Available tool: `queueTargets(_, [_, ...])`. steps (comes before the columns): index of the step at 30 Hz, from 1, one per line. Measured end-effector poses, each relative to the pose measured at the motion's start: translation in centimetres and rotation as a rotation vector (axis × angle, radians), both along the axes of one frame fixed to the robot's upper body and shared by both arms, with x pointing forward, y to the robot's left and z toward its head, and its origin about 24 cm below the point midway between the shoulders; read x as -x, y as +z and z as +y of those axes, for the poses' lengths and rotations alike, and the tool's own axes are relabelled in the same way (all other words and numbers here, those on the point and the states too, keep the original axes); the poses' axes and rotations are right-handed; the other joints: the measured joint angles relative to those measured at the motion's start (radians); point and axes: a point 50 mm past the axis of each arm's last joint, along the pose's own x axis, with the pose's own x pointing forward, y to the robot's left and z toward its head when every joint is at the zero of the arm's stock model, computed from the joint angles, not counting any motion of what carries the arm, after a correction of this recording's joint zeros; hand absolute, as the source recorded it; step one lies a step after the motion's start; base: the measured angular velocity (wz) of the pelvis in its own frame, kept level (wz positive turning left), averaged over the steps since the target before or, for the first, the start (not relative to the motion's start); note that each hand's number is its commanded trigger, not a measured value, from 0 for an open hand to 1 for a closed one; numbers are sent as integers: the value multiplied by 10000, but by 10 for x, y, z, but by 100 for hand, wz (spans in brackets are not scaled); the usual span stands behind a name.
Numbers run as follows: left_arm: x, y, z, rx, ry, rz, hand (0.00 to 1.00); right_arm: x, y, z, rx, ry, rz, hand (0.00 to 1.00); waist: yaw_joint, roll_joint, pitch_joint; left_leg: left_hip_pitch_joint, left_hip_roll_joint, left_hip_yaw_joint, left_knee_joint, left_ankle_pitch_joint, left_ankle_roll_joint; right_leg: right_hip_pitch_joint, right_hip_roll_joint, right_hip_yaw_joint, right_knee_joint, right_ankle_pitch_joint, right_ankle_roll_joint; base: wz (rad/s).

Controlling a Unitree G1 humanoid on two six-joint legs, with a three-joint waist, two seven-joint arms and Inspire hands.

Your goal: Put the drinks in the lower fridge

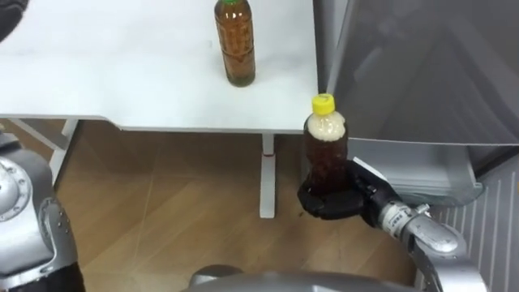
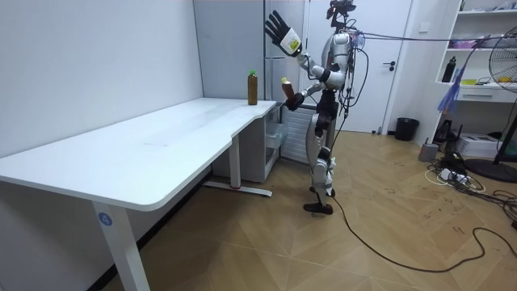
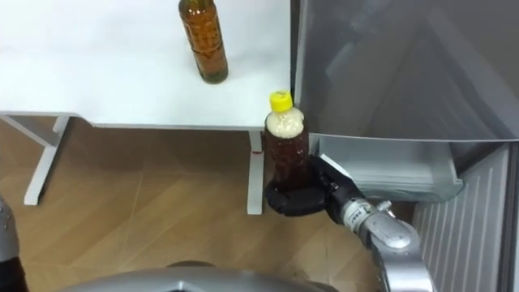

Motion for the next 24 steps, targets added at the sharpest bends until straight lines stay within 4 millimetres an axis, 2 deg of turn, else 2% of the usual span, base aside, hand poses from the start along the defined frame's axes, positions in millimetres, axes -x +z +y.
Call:
queueTargets(4, [14,-42,21,1621,1673,1253,0,1,-1,-3,207,-283,-9,100,147,-31,-9,57,-3,1,-57,10,-15,-16,10,24,-4,-24,-11,0])
queueTargets(8, [24,-74,31,2479,2600,2423,0,1,-1,-3,301,-497,-63,100,240,-73,-19,39,-14,-7,-110,11,-14,-1,3,-13,-84,-24,-11,1])
queueTargets(10, [32,-98,33,3374,3137,3152,0,0,-1,-1,241,-535,-71,100,302,-119,-29,38,-23,-61,-129,11,-14,20,8,-17,-140,-23,-11,2])
queueTargets(11, [35,-105,32,3625,3235,3339,0,0,-1,-1,222,-542,-72,100,329,-130,-34,62,-23,-54,-141,11,-14,31,7,-9,-146,-23,-11,0])
queueTargets(13, [44,-132,29,4470,3612,4301,0,0,-1,-2,302,-708,-117,100,331,-175,-24,110,-23,-62,-161,11,-14,82,6,-19,-161,-25,-9,0])
queueTargets(17, [54,-166,22,5965,3891,5330,0,-1,-2,-2,342,-986,-95,100,373,-344,-1,65,-22,-76,-217,10,-15,78,15,-18,-169,-25,-9,0])
queueTargets(19, [66,-196,14,7179,4056,6457,0,-3,-2,2,250,-1173,-18,100,378,-396,7,44,-30,-81,-264,10,-14,73,4,-66,-162,-25,-9,0])
queueTargets(20, [69,-202,12,7463,4106,6694,0,-3,-3,3,238,-1189,-4,100,374,-404,8,46,-28,-82,-279,9,-14,74,6,-70,-163,-25,-9,-5])
queueTargets(22, [87,-227,4,8757,4350,7521,0,-4,-2,4,-43,-1406,31,100,412,-429,21,69,-21,-59,-301,9,-14,32,22,22,-159,-25,-9,-6])
queueTargets(23, [93,-233,3,9109,4518,7717,0,-4,-2,4,-148,-1483,29,100,410,-433,20,74,-20,-53,-306,9,-14,47,22,9,-158,-25,-9,-7])
queueTargets(24, [109,-246,2,9901,4974,8103,0,-4,-2,3,-193,-1635,24,100,424,-423,24,69,-5,-37,-308,8,-14,45,24,12,-156,-25,-9,-6])
